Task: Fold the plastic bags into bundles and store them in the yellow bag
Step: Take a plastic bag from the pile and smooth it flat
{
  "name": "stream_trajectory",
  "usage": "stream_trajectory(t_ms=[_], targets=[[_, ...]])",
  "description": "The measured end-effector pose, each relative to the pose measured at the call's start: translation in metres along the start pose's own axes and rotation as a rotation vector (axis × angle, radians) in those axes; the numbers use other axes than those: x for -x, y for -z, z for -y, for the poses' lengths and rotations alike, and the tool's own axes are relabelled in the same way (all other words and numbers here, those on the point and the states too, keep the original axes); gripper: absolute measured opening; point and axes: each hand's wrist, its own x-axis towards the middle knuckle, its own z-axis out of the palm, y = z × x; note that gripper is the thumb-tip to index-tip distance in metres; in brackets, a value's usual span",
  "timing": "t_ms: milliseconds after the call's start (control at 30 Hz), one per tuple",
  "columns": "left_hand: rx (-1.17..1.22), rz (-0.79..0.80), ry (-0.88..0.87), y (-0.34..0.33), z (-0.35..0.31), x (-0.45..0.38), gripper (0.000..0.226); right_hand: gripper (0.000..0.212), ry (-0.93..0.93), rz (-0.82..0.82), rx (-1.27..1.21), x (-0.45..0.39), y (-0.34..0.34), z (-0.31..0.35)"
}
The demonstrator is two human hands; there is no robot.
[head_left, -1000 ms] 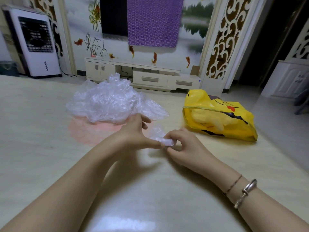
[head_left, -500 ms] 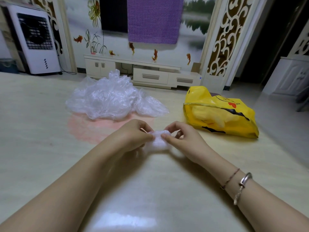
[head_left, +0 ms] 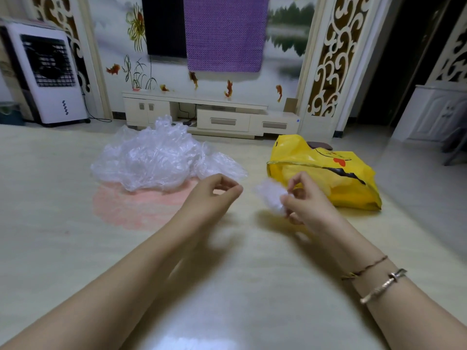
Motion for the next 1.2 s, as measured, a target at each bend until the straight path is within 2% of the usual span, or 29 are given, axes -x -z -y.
stream_trajectory(t_ms=[133,200,300,467,567,633,733,767,833,867,967,1067,1200], targets=[[0.016,0.159,0.034,-0.022,-0.014,-0.016,0.02,0.02,-0.093,-0.232,-0.039,-0.008,0.024,-0.011],[-0.02,0.215,0.05,-0.037,-0.015,-0.03,0.026,0.022,-0.104,-0.286,-0.003,-0.018,0.028,-0.018],[0.038,0.256,0.055,-0.059,-0.015,-0.052,0.033,0.024,-0.082,-0.3,0.178,-0.037,0.032,-0.018],[0.119,0.205,0.094,-0.08,-0.01,-0.077,0.032,0.025,-0.185,-0.241,0.479,-0.069,0.045,-0.015],[0.178,0.178,0.099,-0.087,-0.007,-0.079,0.029,0.036,-0.24,-0.123,0.614,-0.086,0.037,-0.002],[0.211,0.192,0.093,-0.086,-0.009,-0.079,0.028,0.04,-0.188,-0.057,0.686,-0.095,0.022,0.01],[0.25,0.215,0.078,-0.081,-0.01,-0.078,0.026,0.029,-0.085,0.068,0.845,-0.104,0.007,0.012],[0.261,0.217,0.075,-0.079,-0.009,-0.078,0.025,0.022,-0.044,0.072,0.919,-0.107,0.006,0.009],[0.266,0.216,0.072,-0.073,-0.008,-0.076,0.024,0.023,-0.027,0.056,0.999,-0.109,0.004,0.012],[0.265,0.218,0.074,-0.07,-0.007,-0.075,0.023,0.023,-0.055,0.069,0.955,-0.104,0.001,0.017],[0.249,0.238,0.061,-0.061,-0.005,-0.069,0.021,0.037,-0.175,0.242,0.959,-0.081,0.005,0.019],[0.215,0.255,0.058,-0.051,-0.003,-0.057,0.022,0.017,-0.095,0.163,0.975,-0.054,0.018,0.003],[0.183,0.25,0.07,-0.036,0.0,-0.037,0.022,0.017,0.017,0.058,0.989,-0.04,0.016,0.002]])
